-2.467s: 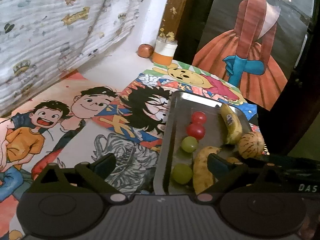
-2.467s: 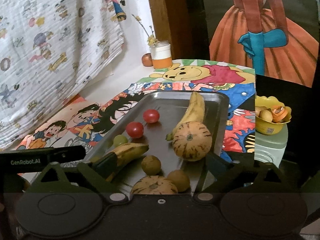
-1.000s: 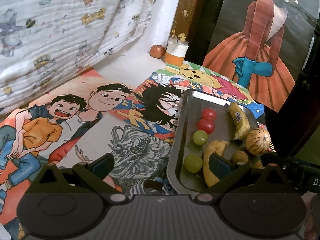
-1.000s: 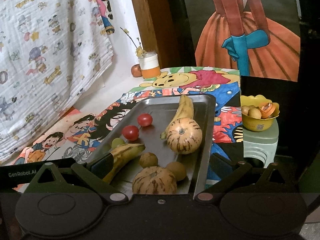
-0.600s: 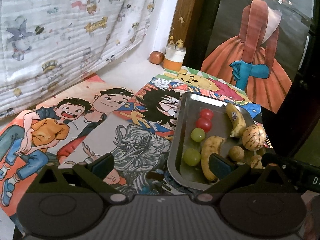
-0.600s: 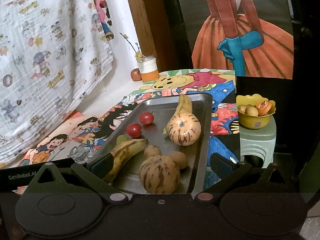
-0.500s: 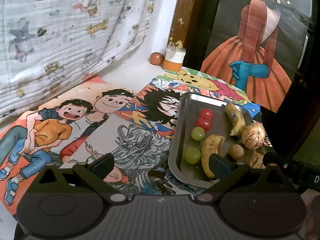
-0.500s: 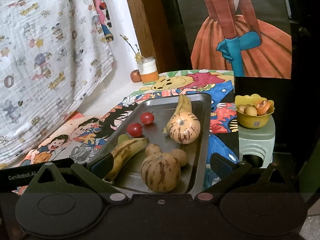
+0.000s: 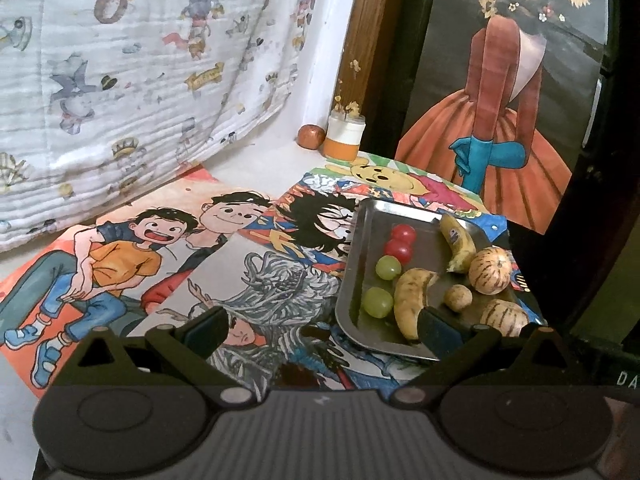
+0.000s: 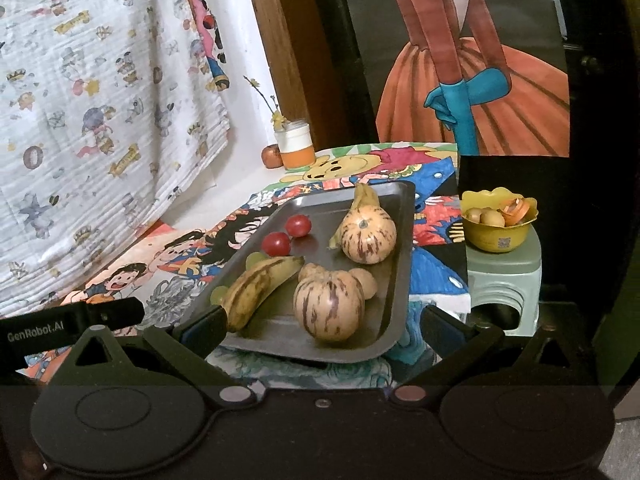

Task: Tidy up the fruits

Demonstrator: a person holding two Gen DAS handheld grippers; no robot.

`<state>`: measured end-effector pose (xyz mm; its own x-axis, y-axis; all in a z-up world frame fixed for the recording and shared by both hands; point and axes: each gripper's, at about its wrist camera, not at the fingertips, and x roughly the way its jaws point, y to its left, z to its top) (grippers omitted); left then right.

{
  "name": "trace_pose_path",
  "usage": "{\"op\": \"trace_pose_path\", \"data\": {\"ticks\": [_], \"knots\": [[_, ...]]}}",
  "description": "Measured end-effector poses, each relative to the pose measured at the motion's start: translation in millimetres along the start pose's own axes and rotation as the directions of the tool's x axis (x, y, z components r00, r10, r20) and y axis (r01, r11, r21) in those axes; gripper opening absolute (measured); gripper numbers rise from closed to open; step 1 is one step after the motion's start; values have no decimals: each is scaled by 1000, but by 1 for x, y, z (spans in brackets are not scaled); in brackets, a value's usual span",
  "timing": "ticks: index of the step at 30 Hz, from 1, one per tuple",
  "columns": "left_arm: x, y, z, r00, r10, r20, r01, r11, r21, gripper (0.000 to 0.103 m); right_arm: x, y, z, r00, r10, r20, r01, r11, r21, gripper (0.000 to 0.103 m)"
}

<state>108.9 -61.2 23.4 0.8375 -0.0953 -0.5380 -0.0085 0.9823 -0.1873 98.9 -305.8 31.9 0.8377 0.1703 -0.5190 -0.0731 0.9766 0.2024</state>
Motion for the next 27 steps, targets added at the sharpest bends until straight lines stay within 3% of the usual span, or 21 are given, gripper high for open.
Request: {"op": "trace_pose_path", "data": {"ticks": [11,27], "knots": [[-12,2,-9,999,-11,45,11,1000,0,103,-16,10,-16,996,-34,82,36,999,-29,102],[-31,30,-38,992,-30,124,31,1000,-3,103,-42,30,-53,968,-96,230,111,992,-55,102]]}}
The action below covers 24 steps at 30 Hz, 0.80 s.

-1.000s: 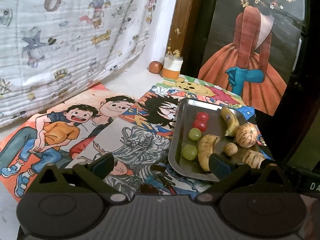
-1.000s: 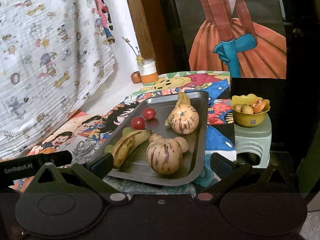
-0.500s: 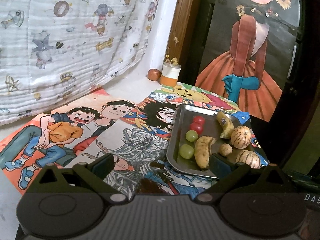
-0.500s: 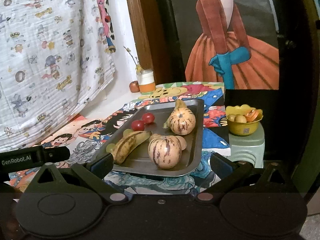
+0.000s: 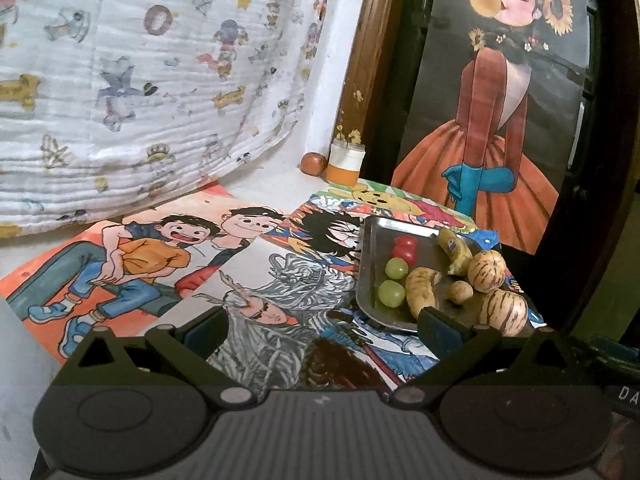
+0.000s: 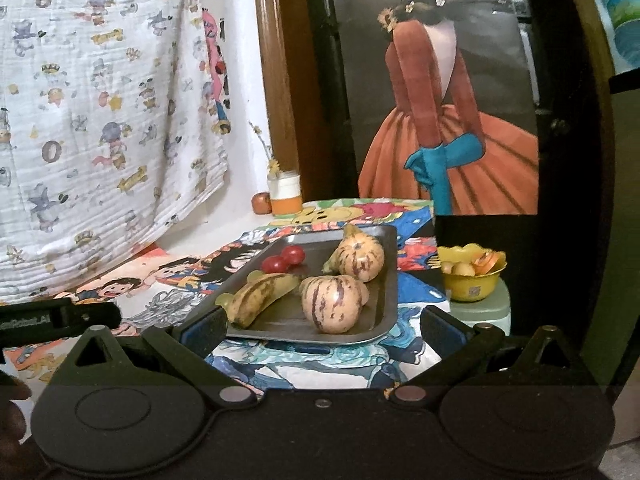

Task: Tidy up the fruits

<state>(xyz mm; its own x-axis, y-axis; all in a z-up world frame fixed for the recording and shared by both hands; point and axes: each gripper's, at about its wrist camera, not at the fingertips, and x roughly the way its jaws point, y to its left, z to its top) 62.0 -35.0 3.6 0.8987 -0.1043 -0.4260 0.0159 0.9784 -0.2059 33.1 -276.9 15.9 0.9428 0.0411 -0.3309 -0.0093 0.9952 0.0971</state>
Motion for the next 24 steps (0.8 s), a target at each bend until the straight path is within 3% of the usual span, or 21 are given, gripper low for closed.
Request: {"op": "trace_pose_path", "data": {"ticks": [24], "knots": [[-26,24,-27,997,20,80,-24,998,50,103,-21,14,-22,994,8,105,-3,998,-55,102]]}}
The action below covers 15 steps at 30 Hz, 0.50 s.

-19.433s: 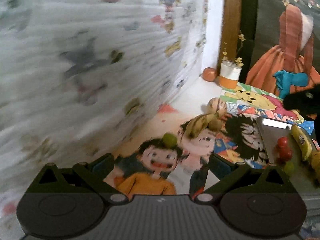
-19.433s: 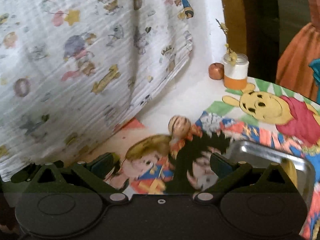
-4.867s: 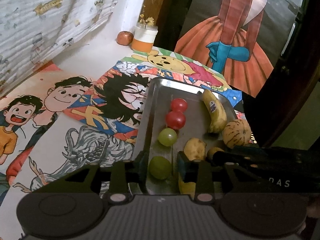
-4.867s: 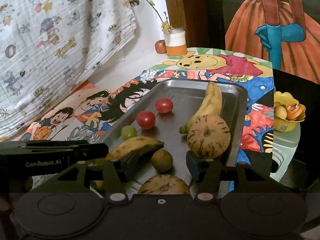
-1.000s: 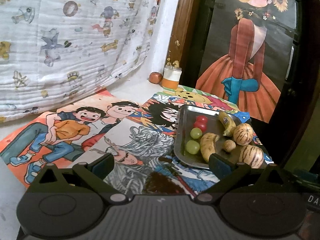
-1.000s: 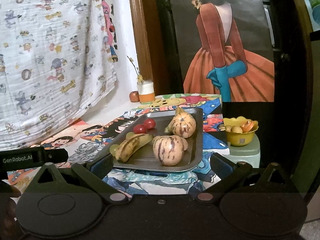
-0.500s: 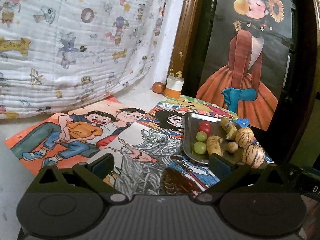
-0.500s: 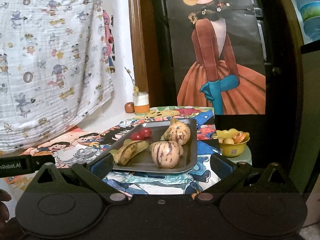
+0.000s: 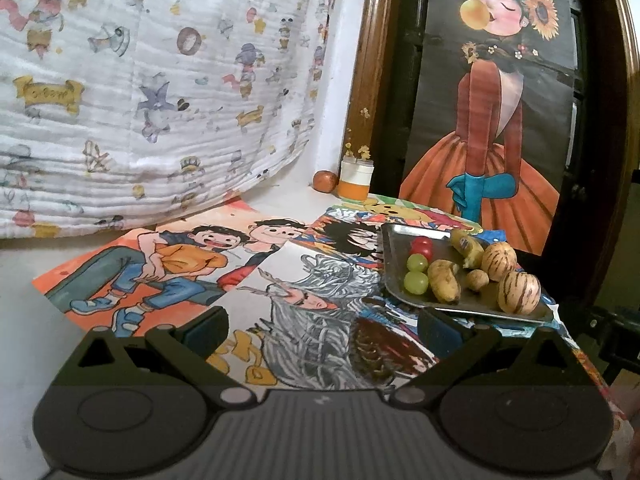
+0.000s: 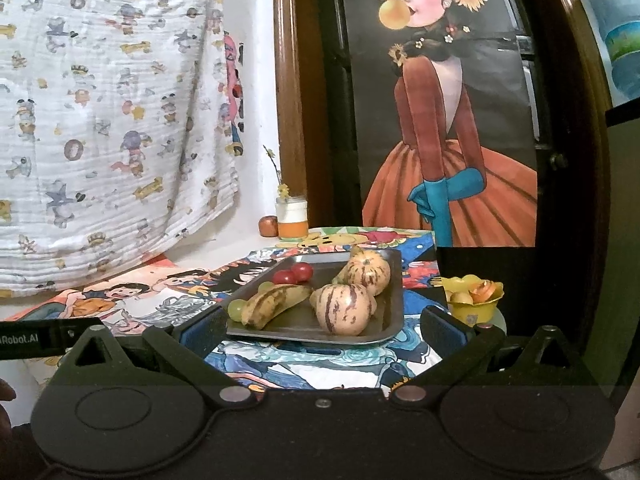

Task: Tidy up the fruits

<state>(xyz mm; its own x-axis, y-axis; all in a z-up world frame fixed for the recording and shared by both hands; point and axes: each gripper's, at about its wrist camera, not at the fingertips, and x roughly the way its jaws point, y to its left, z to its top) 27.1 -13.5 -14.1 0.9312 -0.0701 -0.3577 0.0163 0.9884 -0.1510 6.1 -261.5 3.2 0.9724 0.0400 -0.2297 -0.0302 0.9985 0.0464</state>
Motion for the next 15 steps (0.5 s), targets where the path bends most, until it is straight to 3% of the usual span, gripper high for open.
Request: {"op": "trace_pose_path", "data": {"ticks": [6,15], "knots": [[-5,5,-1,1000,11,15,-11,1000,-16,103,-1,3,-2,1000,6,-5,-6,1000,-14,102],[-12,2,-4,999,23,47,-26,997,72,103,-2,5,-6,999,24,-27,-24,999,-23,102]]}}
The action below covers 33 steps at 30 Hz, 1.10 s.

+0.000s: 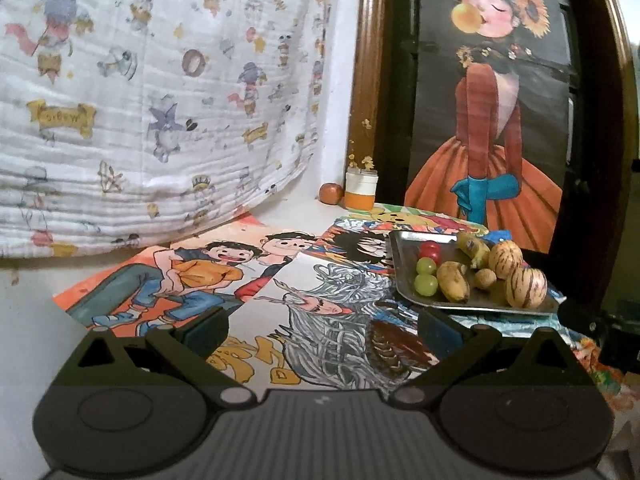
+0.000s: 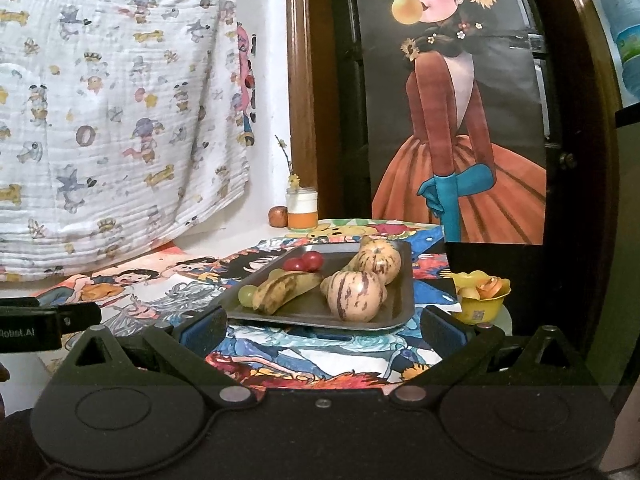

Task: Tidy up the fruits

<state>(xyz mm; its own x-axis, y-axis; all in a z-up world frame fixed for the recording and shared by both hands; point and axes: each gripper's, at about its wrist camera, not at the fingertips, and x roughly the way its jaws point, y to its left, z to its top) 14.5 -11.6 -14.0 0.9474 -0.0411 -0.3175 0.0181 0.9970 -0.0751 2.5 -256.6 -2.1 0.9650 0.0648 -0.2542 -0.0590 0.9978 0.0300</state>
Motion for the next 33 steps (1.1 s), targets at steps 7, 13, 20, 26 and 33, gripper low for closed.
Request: {"op": "trace_pose_path", "data": {"ticks": [7,13,20,26,33], "knots": [[-2,3,-5,1000,0,0,0,1000,18,103,1,2,-2,1000,10,-15,-10,1000,-11,102],[-1,7,-6,1000,-3,-4,3,1000,3,103,3,3,-3,999,29,-32,-29,999,-17,102],[0,8,-7,1000,-6,-12,6,1000,4,103,3,4,-4,999,32,-38,-33,999,-17,102],[0,10,-8,1000,-4,-18,3,1000,-10,103,3,5,-5,999,33,-39,-33,999,-17,102],[0,10,-8,1000,-3,-20,2,1000,-12,103,3,5,-5,999,33,-40,-34,999,-17,102]]}}
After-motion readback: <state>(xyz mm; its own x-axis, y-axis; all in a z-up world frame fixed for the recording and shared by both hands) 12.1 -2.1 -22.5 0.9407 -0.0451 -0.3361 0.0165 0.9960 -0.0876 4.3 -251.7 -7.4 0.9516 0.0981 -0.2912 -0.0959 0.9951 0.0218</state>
